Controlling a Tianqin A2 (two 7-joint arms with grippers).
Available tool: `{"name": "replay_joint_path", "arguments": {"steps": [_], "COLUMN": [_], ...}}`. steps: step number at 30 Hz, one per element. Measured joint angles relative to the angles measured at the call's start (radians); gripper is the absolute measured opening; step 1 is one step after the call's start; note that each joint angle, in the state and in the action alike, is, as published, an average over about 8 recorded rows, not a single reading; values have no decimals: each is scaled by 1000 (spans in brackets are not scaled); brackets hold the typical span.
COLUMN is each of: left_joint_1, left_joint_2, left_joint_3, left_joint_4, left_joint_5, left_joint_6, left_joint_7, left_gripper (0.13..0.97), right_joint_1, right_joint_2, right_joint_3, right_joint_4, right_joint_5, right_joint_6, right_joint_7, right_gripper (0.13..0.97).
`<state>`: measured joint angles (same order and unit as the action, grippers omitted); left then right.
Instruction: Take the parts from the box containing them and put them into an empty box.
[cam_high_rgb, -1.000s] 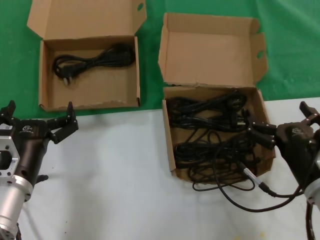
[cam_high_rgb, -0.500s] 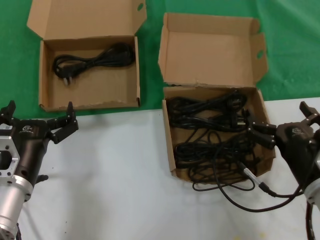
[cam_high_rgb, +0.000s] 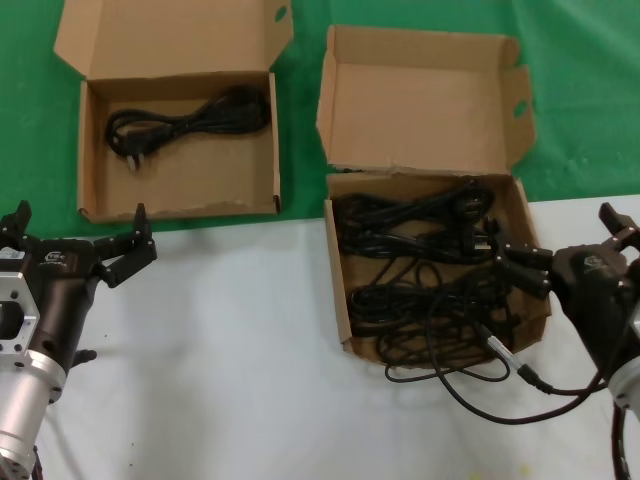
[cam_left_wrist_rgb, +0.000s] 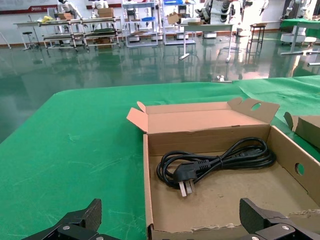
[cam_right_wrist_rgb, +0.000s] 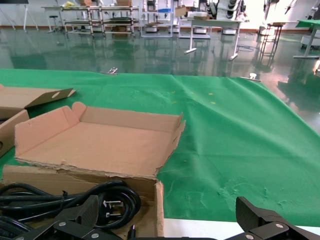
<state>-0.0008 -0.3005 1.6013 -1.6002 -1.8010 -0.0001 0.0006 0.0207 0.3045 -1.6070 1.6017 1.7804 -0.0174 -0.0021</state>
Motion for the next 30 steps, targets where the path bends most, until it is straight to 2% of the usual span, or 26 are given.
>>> {"name": "replay_joint_path", "arguments": {"steps": [30], "left_joint_1": [0], "left_joint_2": [0], "left_joint_3": [0], "left_joint_4": [0], "left_joint_5": [0], "left_joint_6": [0], "left_joint_7": [0], "left_gripper": [966], "right_joint_1": [0], "right_joint_2": [0], "right_joint_3": [0], "right_joint_4": [0], "right_joint_5": [0], "right_joint_6": [0], "right_joint_7": [0], "right_gripper": [966]}}
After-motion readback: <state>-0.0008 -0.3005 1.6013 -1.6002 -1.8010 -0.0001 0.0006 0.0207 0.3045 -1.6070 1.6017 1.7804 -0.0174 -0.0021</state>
